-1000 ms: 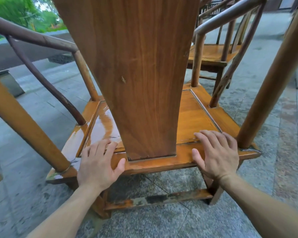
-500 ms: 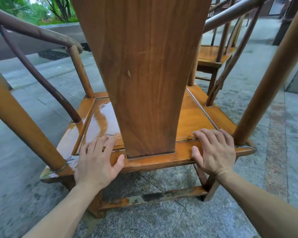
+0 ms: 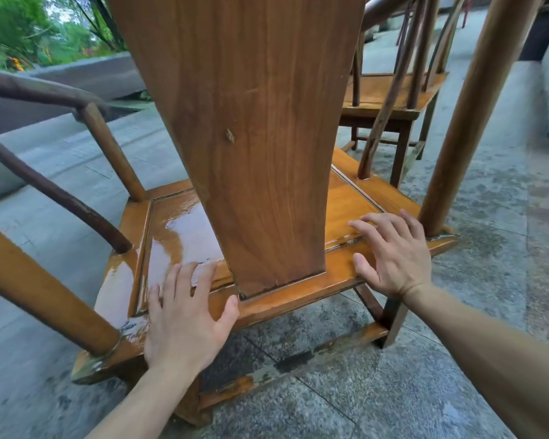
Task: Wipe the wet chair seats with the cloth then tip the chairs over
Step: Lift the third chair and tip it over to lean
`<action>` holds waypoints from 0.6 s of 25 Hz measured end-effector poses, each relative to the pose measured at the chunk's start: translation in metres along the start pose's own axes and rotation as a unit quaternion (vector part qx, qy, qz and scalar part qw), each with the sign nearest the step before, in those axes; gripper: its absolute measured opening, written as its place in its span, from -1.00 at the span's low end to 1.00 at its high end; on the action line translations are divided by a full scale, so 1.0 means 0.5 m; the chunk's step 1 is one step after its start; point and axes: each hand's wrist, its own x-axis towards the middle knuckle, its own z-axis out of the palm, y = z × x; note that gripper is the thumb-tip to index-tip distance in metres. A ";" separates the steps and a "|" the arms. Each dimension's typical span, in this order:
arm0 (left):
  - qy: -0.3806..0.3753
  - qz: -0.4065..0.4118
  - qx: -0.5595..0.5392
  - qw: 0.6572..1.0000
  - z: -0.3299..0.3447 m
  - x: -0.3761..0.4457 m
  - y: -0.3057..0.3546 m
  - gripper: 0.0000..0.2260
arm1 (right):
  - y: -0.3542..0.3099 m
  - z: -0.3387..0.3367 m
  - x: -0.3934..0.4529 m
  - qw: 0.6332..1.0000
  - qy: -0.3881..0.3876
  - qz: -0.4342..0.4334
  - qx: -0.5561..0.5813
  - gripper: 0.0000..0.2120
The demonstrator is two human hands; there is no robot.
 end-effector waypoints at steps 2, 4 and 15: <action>-0.005 -0.013 0.002 1.000 0.002 0.017 0.010 -0.35 | 0.015 0.023 0.016 1.000 -0.005 -0.012 0.006 -0.49; -0.011 -0.019 0.007 1.000 0.004 0.026 0.024 -0.34 | 0.030 0.042 0.030 1.000 -0.004 -0.020 0.016 -0.48; -0.007 -0.086 0.033 0.996 0.025 0.112 0.093 -0.35 | 0.111 0.151 0.134 0.996 -0.008 -0.059 0.064 -0.45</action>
